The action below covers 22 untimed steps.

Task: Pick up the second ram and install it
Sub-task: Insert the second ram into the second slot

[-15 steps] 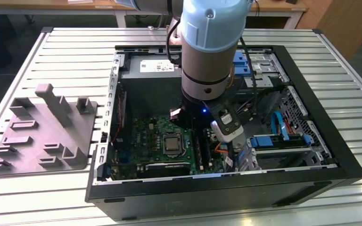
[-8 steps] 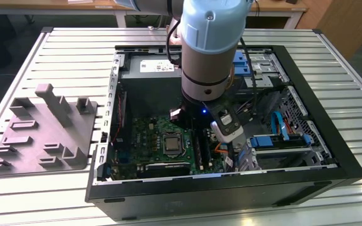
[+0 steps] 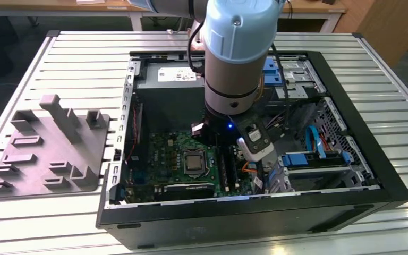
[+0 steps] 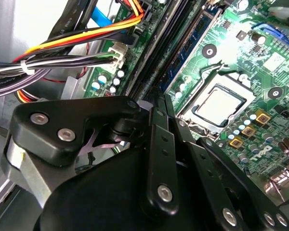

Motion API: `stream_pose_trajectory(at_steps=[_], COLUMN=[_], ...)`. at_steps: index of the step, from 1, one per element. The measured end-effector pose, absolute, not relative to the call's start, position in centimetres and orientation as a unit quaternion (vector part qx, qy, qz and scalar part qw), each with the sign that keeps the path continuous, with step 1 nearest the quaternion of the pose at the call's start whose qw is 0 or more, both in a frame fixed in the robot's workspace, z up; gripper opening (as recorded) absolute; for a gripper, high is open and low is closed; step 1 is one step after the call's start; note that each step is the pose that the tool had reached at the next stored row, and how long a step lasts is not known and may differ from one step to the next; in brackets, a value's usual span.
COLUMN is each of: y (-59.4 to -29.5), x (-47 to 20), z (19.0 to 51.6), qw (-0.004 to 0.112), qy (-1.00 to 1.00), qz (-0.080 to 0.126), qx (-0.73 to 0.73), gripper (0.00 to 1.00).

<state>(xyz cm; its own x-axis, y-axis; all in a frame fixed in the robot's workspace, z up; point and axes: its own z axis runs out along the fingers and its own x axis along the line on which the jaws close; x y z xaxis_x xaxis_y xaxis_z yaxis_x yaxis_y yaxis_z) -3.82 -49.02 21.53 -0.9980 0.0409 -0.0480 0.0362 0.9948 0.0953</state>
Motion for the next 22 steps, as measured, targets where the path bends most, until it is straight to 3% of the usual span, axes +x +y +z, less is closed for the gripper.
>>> stream_pose_trajectory(at_steps=[12,14,15,22], y=[-49.0,-48.99,-49.0,-49.01], x=[-3.82,-3.82,-3.82,-3.82], z=[21.48,21.44,21.45,21.88], qw=[0.025,0.025,0.025,0.025], qy=[0.998,0.998,0.998,0.998], qz=[0.048,0.048,0.048,0.048], qx=[0.019,0.019,0.019,0.019], gripper=[0.11,0.12,0.19,0.19])
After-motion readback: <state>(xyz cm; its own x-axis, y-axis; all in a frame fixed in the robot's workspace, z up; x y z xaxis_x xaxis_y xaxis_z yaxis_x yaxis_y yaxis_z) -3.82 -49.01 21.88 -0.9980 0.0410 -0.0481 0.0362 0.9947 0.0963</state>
